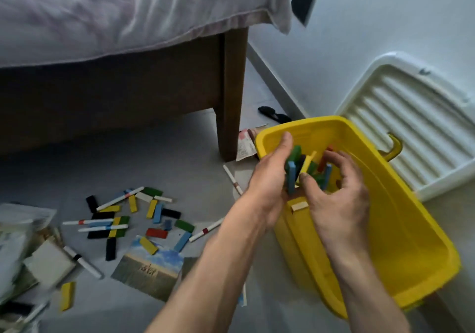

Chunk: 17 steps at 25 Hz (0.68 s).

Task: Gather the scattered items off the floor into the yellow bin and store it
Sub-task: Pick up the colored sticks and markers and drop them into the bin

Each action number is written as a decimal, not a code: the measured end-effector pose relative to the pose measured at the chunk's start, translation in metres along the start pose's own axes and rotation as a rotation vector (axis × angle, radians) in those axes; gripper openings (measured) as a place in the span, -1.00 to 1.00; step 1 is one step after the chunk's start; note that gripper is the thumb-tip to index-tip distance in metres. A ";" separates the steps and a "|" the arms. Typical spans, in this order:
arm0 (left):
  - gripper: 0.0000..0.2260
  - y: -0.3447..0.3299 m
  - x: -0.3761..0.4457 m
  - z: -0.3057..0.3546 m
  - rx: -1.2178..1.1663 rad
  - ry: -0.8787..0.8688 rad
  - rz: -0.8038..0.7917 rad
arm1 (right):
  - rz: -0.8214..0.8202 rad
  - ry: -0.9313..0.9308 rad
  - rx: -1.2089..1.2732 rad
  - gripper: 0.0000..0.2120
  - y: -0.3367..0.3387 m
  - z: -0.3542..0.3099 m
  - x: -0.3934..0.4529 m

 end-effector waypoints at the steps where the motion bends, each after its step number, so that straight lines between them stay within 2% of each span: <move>1: -0.51 0.002 0.001 -0.003 -0.016 0.038 0.023 | 0.001 0.003 -0.040 -0.59 0.001 0.002 -0.002; 4: -0.43 0.025 -0.002 -0.014 -0.131 0.019 0.113 | 0.022 0.141 0.021 -0.68 -0.008 0.003 -0.021; 7: -0.52 0.062 -0.001 -0.028 -0.209 -0.063 0.241 | -0.033 0.276 0.095 -0.78 -0.043 0.013 -0.047; 8: -0.58 0.078 0.000 -0.035 -0.213 -0.064 0.311 | -0.094 0.278 0.096 -0.78 -0.061 0.022 -0.055; 10: -0.73 0.108 0.002 -0.054 -0.112 -0.020 0.485 | -0.277 0.140 0.024 -0.76 -0.100 0.052 -0.069; 11: -0.80 0.126 0.002 -0.069 -0.009 0.016 0.567 | -0.377 0.043 -0.054 -0.73 -0.120 0.072 -0.075; 13: -0.87 0.158 0.000 -0.097 0.321 0.094 0.648 | -0.498 -0.033 -0.241 -0.62 -0.153 0.111 -0.075; 15: -0.84 0.185 -0.004 -0.128 0.774 0.187 0.586 | -0.590 -0.104 -0.462 -0.48 -0.180 0.144 -0.062; 17: -0.74 0.200 -0.005 -0.156 1.176 0.190 0.452 | -0.625 -0.202 -0.644 -0.40 -0.194 0.166 -0.043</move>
Point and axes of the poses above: each hand's wrist, its own x-axis towards the middle knuckle, its own y-axis out of the back of the hand, z = x × y, the point moved 4 cm from there along x, towards the middle knuckle, and after that the axes turned 12 degrees about x, right-handed, at the moved point
